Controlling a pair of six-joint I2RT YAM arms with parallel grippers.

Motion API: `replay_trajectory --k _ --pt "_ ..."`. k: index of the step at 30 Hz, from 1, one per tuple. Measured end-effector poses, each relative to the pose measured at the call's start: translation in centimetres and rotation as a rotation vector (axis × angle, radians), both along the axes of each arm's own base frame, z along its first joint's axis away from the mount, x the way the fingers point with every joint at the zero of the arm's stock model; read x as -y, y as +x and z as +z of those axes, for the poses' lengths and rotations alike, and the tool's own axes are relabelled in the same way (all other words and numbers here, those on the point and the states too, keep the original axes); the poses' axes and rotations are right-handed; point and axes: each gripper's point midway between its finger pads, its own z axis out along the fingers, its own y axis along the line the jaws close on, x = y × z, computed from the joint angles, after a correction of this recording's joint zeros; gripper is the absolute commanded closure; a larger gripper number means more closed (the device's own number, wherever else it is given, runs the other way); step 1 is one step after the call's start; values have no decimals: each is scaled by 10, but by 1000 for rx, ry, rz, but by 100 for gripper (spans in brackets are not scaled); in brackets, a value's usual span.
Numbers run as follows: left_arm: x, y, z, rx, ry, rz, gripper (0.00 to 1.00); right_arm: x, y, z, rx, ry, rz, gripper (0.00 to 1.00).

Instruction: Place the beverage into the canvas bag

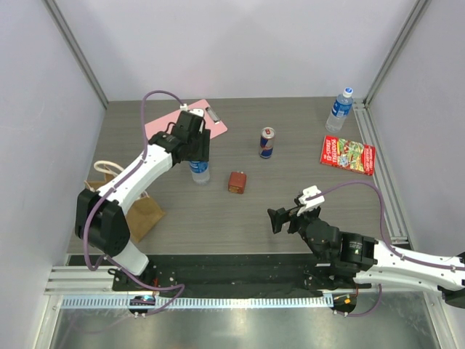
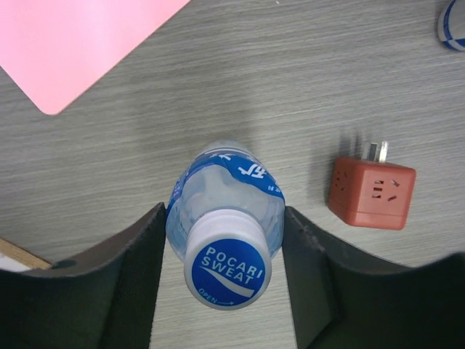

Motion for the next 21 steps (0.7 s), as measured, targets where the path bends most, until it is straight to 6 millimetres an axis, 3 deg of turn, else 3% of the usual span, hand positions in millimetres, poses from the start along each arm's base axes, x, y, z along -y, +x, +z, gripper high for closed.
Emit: replay_trajectory --k 9,16,21 --pt "-1 0 -1 4 8 25 64 2 1 2 5 6 -11 0" --pt "-2 1 -1 5 10 38 100 3 2 0 5 -3 -17 0" --pt "-7 -4 0 -16 24 61 100 4 2 -2 5 -8 -20 0"
